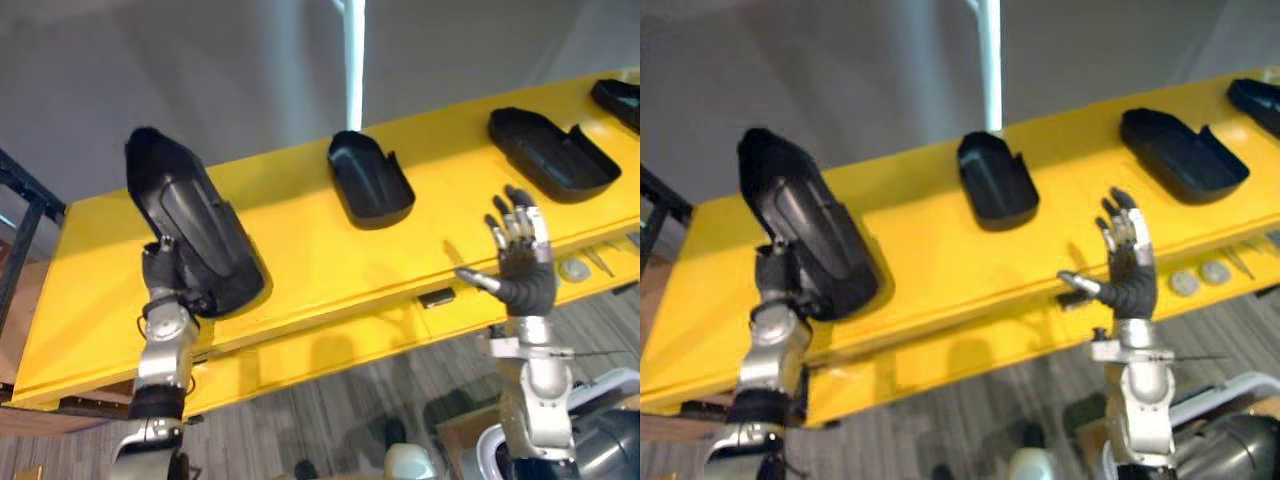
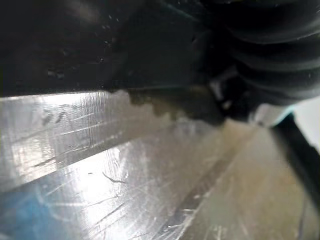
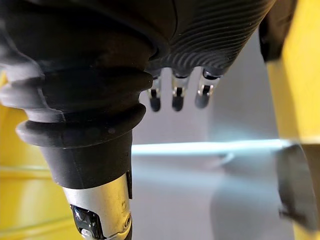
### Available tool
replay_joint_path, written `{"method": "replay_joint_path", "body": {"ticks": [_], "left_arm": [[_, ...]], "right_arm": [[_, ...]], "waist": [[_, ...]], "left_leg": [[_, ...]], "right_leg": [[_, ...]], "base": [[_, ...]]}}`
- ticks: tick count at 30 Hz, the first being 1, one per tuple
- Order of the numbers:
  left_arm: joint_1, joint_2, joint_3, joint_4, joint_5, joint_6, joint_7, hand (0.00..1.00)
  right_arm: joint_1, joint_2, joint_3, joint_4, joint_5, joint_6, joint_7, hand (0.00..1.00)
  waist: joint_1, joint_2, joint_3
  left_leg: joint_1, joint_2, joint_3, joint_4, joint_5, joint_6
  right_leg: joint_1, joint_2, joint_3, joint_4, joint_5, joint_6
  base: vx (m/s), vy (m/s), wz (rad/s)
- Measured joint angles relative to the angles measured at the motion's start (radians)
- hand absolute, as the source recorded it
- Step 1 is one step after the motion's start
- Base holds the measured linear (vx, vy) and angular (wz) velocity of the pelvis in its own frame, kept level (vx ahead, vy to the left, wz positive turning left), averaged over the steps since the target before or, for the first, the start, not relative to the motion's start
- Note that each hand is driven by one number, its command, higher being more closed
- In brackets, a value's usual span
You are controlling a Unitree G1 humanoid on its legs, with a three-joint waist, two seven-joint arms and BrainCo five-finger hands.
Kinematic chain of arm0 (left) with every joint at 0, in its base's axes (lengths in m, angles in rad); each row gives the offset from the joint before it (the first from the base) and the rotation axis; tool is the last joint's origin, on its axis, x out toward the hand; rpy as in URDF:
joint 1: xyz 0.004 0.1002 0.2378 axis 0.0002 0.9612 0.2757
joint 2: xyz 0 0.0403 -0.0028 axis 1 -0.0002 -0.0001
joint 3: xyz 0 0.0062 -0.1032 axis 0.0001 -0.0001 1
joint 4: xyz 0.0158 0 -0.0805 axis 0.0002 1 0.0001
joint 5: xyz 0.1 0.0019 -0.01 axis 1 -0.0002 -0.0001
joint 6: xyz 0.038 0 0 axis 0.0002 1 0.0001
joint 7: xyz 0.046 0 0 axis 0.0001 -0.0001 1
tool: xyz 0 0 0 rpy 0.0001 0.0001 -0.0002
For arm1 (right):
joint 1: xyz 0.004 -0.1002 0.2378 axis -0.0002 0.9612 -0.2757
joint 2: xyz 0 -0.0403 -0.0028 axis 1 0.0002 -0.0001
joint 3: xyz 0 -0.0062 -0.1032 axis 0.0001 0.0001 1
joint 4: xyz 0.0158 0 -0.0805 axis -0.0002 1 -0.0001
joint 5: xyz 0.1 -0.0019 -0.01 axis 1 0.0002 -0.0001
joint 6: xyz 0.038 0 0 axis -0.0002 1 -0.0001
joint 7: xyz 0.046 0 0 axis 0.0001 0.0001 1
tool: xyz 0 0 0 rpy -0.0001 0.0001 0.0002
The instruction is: Walk over and take plastic housings, then place them on the shelf
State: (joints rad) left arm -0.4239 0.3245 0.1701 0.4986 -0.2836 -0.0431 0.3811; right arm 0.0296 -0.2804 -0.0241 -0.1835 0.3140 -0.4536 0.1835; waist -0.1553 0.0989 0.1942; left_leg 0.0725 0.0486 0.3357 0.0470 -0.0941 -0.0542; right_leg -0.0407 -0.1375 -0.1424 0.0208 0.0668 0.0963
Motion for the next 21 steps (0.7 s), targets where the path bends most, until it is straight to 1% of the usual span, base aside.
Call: {"method": "replay_joint_path", "body": {"ticks": [1, 4, 6, 7, 8, 9, 10, 12, 13, 16, 18, 21], "left_arm": [[-0.018, 0.006, -0.016, 0.029, -0.013, 0.000, 0.008, 1.00], [-0.056, 0.029, -0.068, 0.084, -0.015, 0.007, 0.006, 1.00], [-0.095, 0.032, -0.069, 0.111, -0.015, 0.033, 0.006, 1.00], [-0.117, 0.045, -0.073, 0.126, -0.017, 0.059, 0.003, 1.00], [-0.131, 0.054, -0.078, 0.134, -0.017, 0.076, 0.000, 1.00], [-0.156, 0.074, -0.086, 0.147, -0.017, 0.104, -0.006, 1.00], [-0.188, 0.091, -0.092, 0.162, -0.017, 0.134, -0.014, 1.00], [-0.219, 0.115, -0.105, 0.176, -0.017, 0.168, -0.029, 1.00], [-0.225, 0.119, -0.105, 0.179, -0.017, 0.176, -0.037, 1.00], [-0.255, 0.131, -0.107, 0.191, -0.024, 0.212, -0.073, 1.00], [-0.271, 0.137, -0.113, 0.191, -0.025, 0.223, -0.081, 1.00], [-0.313, 0.143, -0.114, 0.192, -0.023, 0.237, -0.085, 1.00]], "right_arm": [[-0.014, -0.009, 0.034, 0.000, 0.012, 0.001, 0.032, 0.00], [-0.063, -0.025, 0.101, 0.001, 0.026, 0.002, 0.084, 0.00], [-0.104, -0.035, 0.143, 0.001, 0.037, 0.016, 0.101, 0.00], [-0.131, -0.038, 0.173, 0.001, 0.038, 0.027, 0.106, 0.00], [-0.141, -0.038, 0.188, 0.001, 0.039, 0.030, 0.107, 0.00], [-0.160, -0.038, 0.216, 0.001, 0.040, 0.041, 0.108, 0.00], [-0.176, -0.037, 0.237, 0.000, 0.042, 0.054, 0.107, 0.00], [-0.196, -0.038, 0.265, -0.002, 0.048, 0.084, 0.105, 0.00], [-0.201, -0.038, 0.273, -0.002, 0.049, 0.091, 0.105, 0.00], [-0.208, -0.039, 0.311, -0.007, 0.064, 0.130, 0.104, 0.00], [-0.209, -0.039, 0.329, -0.012, 0.064, 0.135, 0.102, 0.00], [-0.215, -0.038, 0.356, -0.053, 0.061, 0.147, 0.094, 0.00]], "waist": [[0.000, 0.006, 0.007], [0.001, 0.012, 0.029], [0.003, 0.013, 0.047], [0.003, 0.013, 0.056], [0.003, 0.014, 0.061], [0.003, 0.016, 0.065], [0.004, 0.013, 0.077], [0.004, 0.013, 0.095], [0.005, 0.014, 0.099], [0.005, 0.015, 0.118], [0.005, 0.015, 0.119], [0.006, 0.010, 0.149]], "left_leg": [[0.000, 0.000, 0.002, 0.001, 0.000, -0.001], [-0.002, 0.000, -0.001, 0.004, 0.006, -0.001], [-0.006, 0.000, -0.003, 0.003, 0.010, 0.000], [-0.012, 0.000, -0.004, 0.003, 0.014, -0.001], [-0.017, -0.001, -0.006, 0.004, 0.016, -0.002], [-0.036, -0.001, -0.010, 0.003, 0.022, 0.000], [-0.046, -0.004, -0.015, -0.001, 0.033, 0.000], [-0.059, -0.002, -0.021, -0.001, 0.038, -0.001], [-0.062, -0.001, -0.021, -0.001, 0.039, -0.001], [-0.067, 0.000, -0.022, -0.001, 0.039, -0.001], [-0.075, 0.000, -0.022, 0.001, 0.039, -0.001], [-0.077, 0.001, -0.020, 0.005, 0.039, -0.001]], "right_leg": [[0.000, 0.000, 0.003, 0.000, 0.000, 0.000], [-0.001, 0.000, 0.004, 0.001, 0.001, -0.002], [-0.006, 0.000, 0.004, 0.004, 0.003, -0.004], [-0.012, 0.000, 0.004, 0.005, 0.003, -0.005], [-0.016, -0.001, 0.004, 0.005, 0.003, -0.005], [-0.034, -0.001, 0.003, 0.007, 0.004, -0.009], [-0.046, -0.003, 0.002, 0.009, 0.007, -0.011], [-0.057, -0.002, -0.002, 0.013, 0.009, -0.014], [-0.063, -0.002, -0.001, 0.018, 0.009, -0.014], [-0.071, -0.001, -0.001, 0.028, 0.009, -0.015], [-0.083, -0.002, -0.001, 0.036, 0.008, -0.015], [-0.091, -0.002, 0.003, 0.047, 0.007, -0.017]], "base": [[-0.01, 0.000, -0.05], [0.00, 0.000, 0.00], [-0.05, -0.006, 0.02], [-0.07, -0.009, 0.02], [-0.07, -0.015, 0.07], [-0.07, -0.019, 0.11], [-0.05, -0.020, 0.11], [-0.05, -0.018, 0.08], [-0.04, -0.020, 0.05], [0.00, 0.000, 0.00], [0.00, 0.000, 0.00], [-0.01, 0.001, -0.01]]}}
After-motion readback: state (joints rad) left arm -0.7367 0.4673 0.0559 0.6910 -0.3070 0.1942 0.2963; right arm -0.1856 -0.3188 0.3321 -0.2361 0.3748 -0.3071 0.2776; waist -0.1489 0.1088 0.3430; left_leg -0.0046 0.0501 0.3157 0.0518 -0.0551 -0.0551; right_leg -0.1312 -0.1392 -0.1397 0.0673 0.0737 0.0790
